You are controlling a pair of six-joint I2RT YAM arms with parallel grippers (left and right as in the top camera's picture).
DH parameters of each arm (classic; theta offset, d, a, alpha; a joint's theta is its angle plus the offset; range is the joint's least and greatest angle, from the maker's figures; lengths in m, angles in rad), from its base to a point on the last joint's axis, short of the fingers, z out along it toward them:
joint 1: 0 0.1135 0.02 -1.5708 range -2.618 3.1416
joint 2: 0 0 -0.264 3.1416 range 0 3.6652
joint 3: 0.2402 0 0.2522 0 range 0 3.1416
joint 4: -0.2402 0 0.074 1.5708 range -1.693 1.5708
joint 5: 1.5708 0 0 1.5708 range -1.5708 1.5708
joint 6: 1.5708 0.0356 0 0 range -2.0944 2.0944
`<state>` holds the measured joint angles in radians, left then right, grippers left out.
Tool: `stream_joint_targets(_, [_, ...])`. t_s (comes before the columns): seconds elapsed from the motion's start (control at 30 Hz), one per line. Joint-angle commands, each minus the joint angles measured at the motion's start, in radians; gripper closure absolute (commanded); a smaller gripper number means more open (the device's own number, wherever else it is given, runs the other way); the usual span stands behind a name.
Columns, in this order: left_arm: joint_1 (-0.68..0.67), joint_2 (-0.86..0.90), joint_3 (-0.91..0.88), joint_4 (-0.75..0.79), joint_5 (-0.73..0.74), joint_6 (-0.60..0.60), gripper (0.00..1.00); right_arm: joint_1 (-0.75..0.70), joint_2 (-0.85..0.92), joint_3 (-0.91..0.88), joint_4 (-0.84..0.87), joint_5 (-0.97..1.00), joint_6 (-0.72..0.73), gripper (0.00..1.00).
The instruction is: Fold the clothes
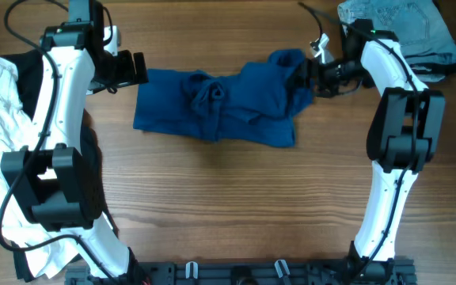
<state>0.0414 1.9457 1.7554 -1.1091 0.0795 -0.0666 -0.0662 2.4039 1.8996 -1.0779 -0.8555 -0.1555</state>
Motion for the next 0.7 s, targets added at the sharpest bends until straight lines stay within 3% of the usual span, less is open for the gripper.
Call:
stream_joint_targets(0.0, [0.001,-0.010,0.006,-0.003,0.008,-0.017,0.00,-0.030,-0.004,-0.010,0.018,-0.200,-0.047,0.27])
stream_joint_targets(0.2, [0.001,-0.010,0.006,-0.003,0.009,-0.017,0.00,0.065,-0.004,-0.030,0.020,-0.041,-0.011,0.32])
stream_joint_targets(0.4, [0.001,-0.010,0.006,-0.010,0.009,-0.017,0.00,0.079,-0.004,-0.069,0.055,0.529,0.245,0.59])
stream_joint_targets(0.43, [0.001,-0.010,0.006,-0.010,0.009,-0.017,0.00,0.071,-0.005,-0.069,0.065,0.557,0.245,0.66])
stream_joint_targets(0.47, [0.001,-0.010,0.006,-0.010,0.009,-0.017,0.00,0.061,-0.005,-0.069,0.076,0.560,0.250,0.85])
stream_joint_targets(0.5, [0.001,-0.010,0.006,-0.010,0.008,-0.017,0.00,0.045,-0.005,-0.068,0.089,0.559,0.263,0.96])
stream_joint_targets(0.67, [0.001,-0.010,0.006,-0.010,0.008,-0.017,0.00,-0.079,-0.127,-0.054,0.058,0.409,0.179,0.96])
